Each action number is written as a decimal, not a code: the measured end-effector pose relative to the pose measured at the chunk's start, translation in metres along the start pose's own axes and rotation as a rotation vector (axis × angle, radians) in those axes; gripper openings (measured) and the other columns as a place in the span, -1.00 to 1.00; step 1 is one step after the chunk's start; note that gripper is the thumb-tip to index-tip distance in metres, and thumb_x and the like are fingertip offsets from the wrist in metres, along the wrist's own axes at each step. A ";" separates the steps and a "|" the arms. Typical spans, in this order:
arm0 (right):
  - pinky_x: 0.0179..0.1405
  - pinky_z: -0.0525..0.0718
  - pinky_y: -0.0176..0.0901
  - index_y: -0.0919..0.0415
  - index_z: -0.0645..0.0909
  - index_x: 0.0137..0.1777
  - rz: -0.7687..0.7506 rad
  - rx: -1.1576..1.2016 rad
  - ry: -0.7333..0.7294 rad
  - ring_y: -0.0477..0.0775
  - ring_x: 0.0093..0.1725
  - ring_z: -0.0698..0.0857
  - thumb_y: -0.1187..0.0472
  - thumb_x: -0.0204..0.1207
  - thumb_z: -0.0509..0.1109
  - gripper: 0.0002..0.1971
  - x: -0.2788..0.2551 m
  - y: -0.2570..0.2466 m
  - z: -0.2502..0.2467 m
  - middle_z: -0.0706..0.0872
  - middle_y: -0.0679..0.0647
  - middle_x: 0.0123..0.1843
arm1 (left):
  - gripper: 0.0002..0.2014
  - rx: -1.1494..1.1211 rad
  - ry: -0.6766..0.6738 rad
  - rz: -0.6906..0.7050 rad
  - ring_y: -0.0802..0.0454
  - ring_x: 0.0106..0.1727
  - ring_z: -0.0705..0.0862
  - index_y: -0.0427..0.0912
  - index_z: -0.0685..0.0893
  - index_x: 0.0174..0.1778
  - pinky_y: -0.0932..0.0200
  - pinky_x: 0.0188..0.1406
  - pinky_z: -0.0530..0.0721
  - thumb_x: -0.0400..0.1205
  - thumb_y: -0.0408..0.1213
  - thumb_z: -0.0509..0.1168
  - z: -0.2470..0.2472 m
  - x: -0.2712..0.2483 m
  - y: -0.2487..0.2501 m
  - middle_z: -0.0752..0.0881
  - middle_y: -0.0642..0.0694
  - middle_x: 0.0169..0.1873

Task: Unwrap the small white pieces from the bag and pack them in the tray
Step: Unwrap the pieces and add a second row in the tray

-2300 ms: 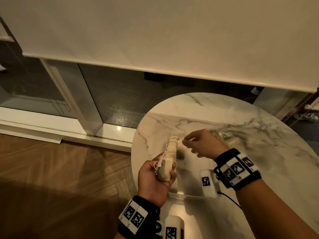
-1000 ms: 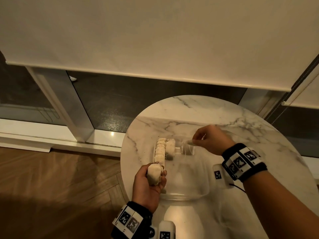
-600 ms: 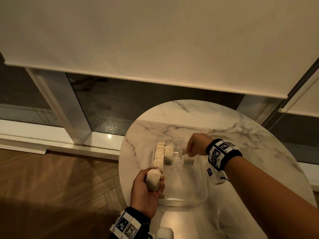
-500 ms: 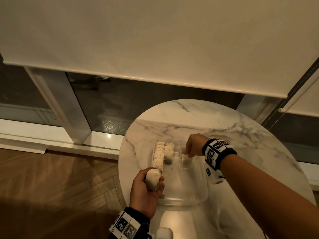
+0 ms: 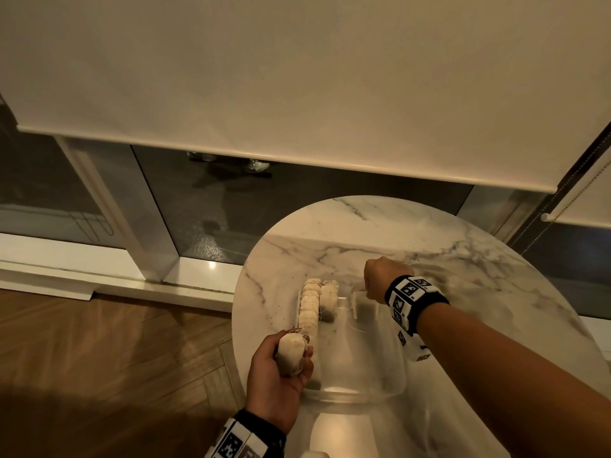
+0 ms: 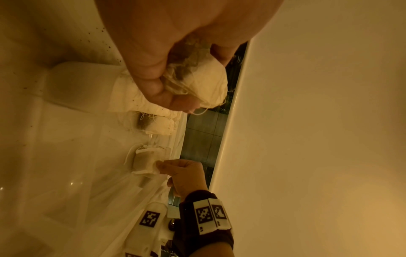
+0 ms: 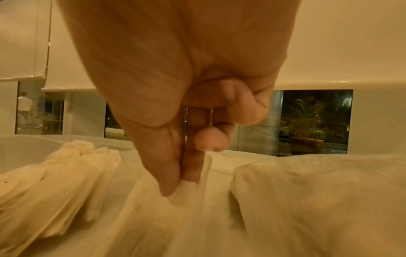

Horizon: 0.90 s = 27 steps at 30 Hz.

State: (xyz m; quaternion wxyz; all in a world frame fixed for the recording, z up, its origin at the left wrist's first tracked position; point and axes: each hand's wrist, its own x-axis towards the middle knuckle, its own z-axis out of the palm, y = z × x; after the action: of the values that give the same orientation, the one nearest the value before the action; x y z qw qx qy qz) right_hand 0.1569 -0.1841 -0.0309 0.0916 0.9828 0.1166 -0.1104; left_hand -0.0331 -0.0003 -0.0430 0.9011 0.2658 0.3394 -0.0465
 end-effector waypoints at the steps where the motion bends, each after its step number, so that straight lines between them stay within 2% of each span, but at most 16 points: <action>1: -0.02 0.77 -0.01 0.07 0.64 0.13 0.006 -0.002 0.007 0.17 -0.02 0.74 0.14 0.55 0.43 -0.82 0.000 0.000 0.000 0.73 0.07 0.06 | -0.80 0.002 -0.003 0.003 -0.05 -0.40 0.66 -0.35 0.74 -0.07 0.22 -0.46 0.60 0.63 -0.31 0.27 0.000 0.000 0.000 0.73 -0.25 -0.32; 5: 0.01 0.76 -0.01 0.04 0.63 0.16 0.018 -0.019 0.012 0.17 0.01 0.73 0.13 0.55 0.39 -0.80 -0.004 -0.001 -0.003 0.72 0.06 0.09 | -0.77 -0.014 -0.008 0.002 -0.08 -0.36 0.67 -0.38 0.72 0.04 0.19 -0.44 0.61 0.63 -0.30 0.28 0.000 -0.002 0.000 0.72 -0.30 -0.24; 8: -0.04 0.76 -0.03 0.04 0.64 0.15 0.028 0.005 0.030 0.12 -0.04 0.72 0.07 0.55 0.40 -0.79 -0.010 0.000 -0.010 0.71 0.03 0.02 | -0.73 -0.033 -0.032 0.006 -0.10 -0.33 0.67 -0.40 0.72 0.08 0.18 -0.45 0.63 0.59 -0.28 0.30 0.002 -0.004 0.000 0.72 -0.32 -0.18; 11: -0.04 0.78 -0.01 0.00 0.68 0.13 0.070 0.134 0.081 0.08 -0.05 0.72 -0.04 0.55 0.42 -0.77 -0.022 -0.003 -0.020 0.73 0.01 0.01 | -0.64 -0.039 -0.071 0.012 -0.12 -0.32 0.67 -0.39 0.74 0.04 0.15 -0.40 0.63 0.41 -0.24 0.35 0.008 -0.008 0.001 0.72 -0.31 -0.20; 13: -0.03 0.78 -0.02 -0.06 0.72 0.08 0.057 0.332 0.113 0.01 -0.06 0.73 -0.11 0.54 0.43 -0.78 -0.038 -0.011 -0.029 0.77 -0.03 0.00 | -0.58 -0.046 -0.089 0.014 -0.13 -0.33 0.67 -0.40 0.74 0.07 0.11 -0.34 0.61 0.37 -0.23 0.33 0.011 -0.010 0.000 0.73 -0.31 -0.22; 16: -0.26 0.64 -0.26 -0.11 0.76 -0.04 -0.115 0.695 0.119 -0.21 -0.26 0.70 -0.11 0.54 0.47 -0.86 -0.080 -0.029 -0.043 0.78 -0.15 -0.19 | -0.50 -0.052 -0.113 0.017 -0.15 -0.29 0.67 -0.43 0.70 0.21 0.08 -0.31 0.63 0.39 -0.23 0.33 0.014 -0.013 -0.001 0.72 -0.35 -0.15; 18: -0.34 0.58 -0.35 -0.09 0.78 -0.08 -0.245 0.857 0.089 -0.25 -0.36 0.66 -0.08 0.51 0.53 -0.88 -0.109 -0.042 -0.048 0.78 -0.14 -0.27 | -0.46 -0.065 -0.124 0.022 -0.16 -0.25 0.68 -0.43 0.68 0.28 0.06 -0.28 0.63 0.41 -0.19 0.34 0.014 -0.014 -0.003 0.72 -0.37 -0.10; 20: -0.28 0.63 -0.31 -0.12 0.79 -0.05 -0.315 0.936 0.076 -0.21 -0.31 0.65 -0.12 0.45 0.57 -0.84 -0.127 -0.051 -0.041 0.78 -0.13 -0.22 | -0.47 -0.078 -0.132 0.035 -0.15 -0.20 0.71 -0.39 0.66 0.35 0.03 -0.18 0.62 0.53 -0.13 0.29 0.015 -0.013 -0.004 0.75 -0.35 -0.05; 23: -0.17 0.67 -0.21 -0.19 0.75 0.00 -0.326 0.912 0.140 -0.16 -0.21 0.64 -0.21 0.37 0.58 -0.74 -0.136 -0.058 -0.022 0.72 -0.20 -0.13 | -0.50 -0.076 -0.141 0.040 -0.10 -0.08 0.73 -0.34 0.63 0.42 0.01 -0.04 0.63 0.70 -0.05 0.17 0.015 -0.012 -0.007 0.79 -0.30 0.02; 25: -0.14 0.65 -0.20 -0.17 0.76 -0.05 -0.340 0.906 0.204 -0.16 -0.19 0.62 -0.16 0.37 0.59 -0.80 -0.140 -0.059 -0.016 0.70 -0.21 -0.13 | -0.50 -0.068 -0.142 0.033 -0.09 -0.05 0.73 -0.33 0.62 0.43 0.00 -0.01 0.64 0.71 -0.03 0.17 0.017 -0.014 -0.009 0.78 -0.30 0.07; 27: -0.11 0.65 -0.16 -0.15 0.78 -0.11 -0.351 0.935 0.253 -0.14 -0.18 0.62 -0.08 0.40 0.60 -0.88 -0.142 -0.058 -0.015 0.72 -0.20 -0.15 | -0.49 -0.061 -0.139 0.026 -0.10 0.00 0.72 -0.34 0.60 0.45 0.00 0.01 0.63 0.72 -0.04 0.17 0.018 -0.016 -0.010 0.76 -0.34 0.21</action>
State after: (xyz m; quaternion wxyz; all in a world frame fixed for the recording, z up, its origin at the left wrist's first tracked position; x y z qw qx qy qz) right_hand 0.0102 -0.1553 0.0085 -0.3925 0.8899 0.2282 -0.0446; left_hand -0.0371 -0.0197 -0.0258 0.9307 0.2389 0.2738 -0.0426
